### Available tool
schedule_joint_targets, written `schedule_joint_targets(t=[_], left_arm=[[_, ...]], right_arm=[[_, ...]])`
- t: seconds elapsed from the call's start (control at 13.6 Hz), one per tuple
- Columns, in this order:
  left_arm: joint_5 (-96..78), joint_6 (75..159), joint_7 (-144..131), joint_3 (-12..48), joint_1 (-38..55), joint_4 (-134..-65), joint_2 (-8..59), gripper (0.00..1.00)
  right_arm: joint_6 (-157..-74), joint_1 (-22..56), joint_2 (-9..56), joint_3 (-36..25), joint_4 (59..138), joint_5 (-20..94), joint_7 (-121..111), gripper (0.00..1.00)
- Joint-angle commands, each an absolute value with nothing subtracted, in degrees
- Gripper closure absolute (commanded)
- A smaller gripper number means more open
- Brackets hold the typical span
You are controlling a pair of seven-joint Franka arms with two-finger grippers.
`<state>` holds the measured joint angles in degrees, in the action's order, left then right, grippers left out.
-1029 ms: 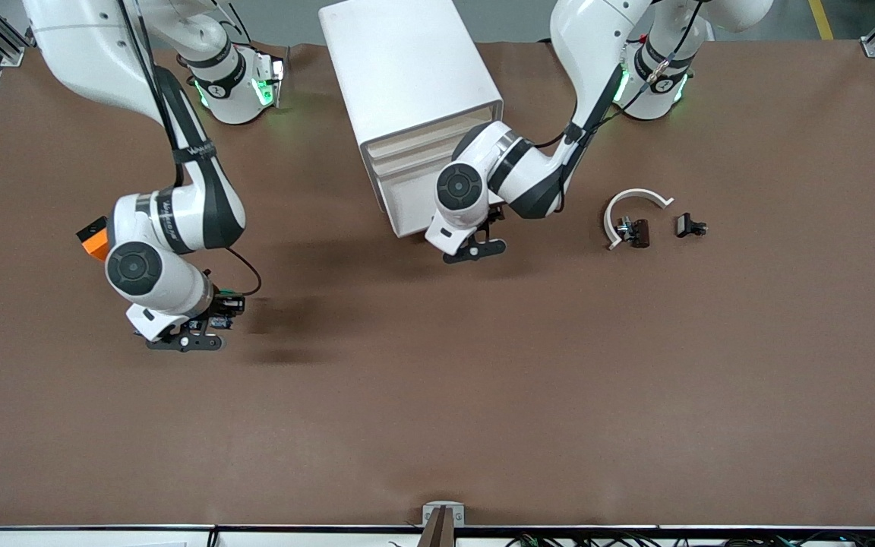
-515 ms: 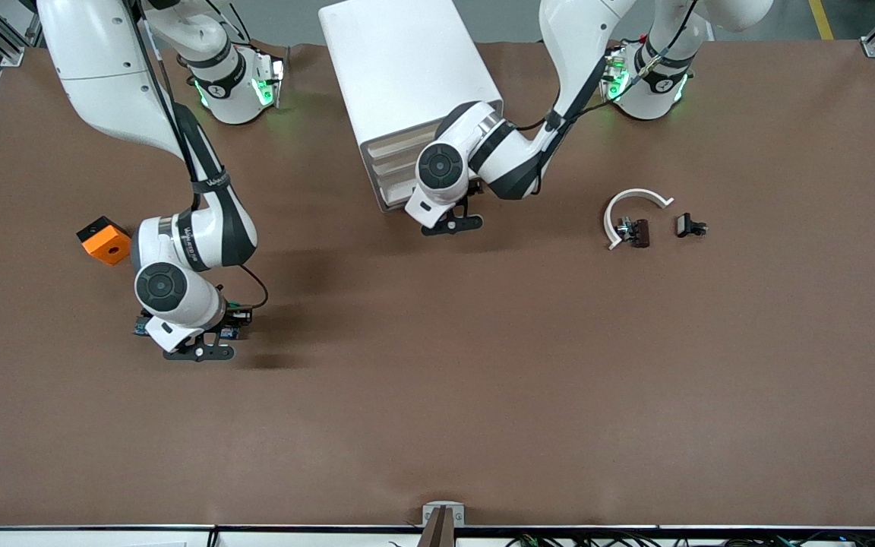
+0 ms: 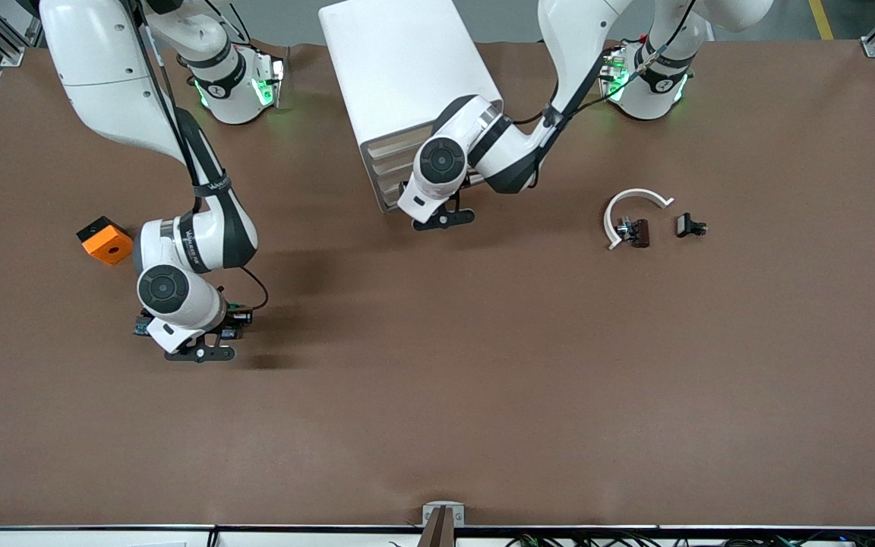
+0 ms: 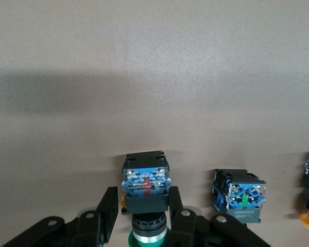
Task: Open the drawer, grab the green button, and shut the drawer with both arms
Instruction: 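Set the green button beside the red button while the left gripper closes the drawer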
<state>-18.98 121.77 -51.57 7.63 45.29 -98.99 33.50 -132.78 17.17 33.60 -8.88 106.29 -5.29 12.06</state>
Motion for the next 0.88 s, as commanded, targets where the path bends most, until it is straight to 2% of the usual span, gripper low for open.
schedule_joint_targets(t=[0.0,0.22,0.44,0.59,0.81], left_arm=[[-13.7,121.2,-50.4,7.8,37.6,-97.6,31.3,0.00],[-4.9,121.2,-50.5,7.8,29.7,-96.4,29.6,0.00],[-1.3,120.2,-48.4,7.9,21.2,-95.7,25.5,0.00],[-1.2,117.8,-42.7,8.0,15.2,-95.3,23.0,0.00],[-1.3,113.9,-31.0,8.0,7.6,-92.3,21.0,0.00]], right_arm=[[-132.5,15.4,32.6,-7.8,105.4,-6.9,13.2,0.00],[-131.8,15.3,29.3,-7.7,105.3,-6.9,13.5,0.00],[-127.3,15.5,22.9,-7.6,104.9,-6.5,13.4,0.00],[-118.4,15.9,17.6,-7.1,102.6,-6.2,13.4,0.00],[-100.2,17.1,14.5,-7.1,92.3,-6.1,13.1,0.00]])
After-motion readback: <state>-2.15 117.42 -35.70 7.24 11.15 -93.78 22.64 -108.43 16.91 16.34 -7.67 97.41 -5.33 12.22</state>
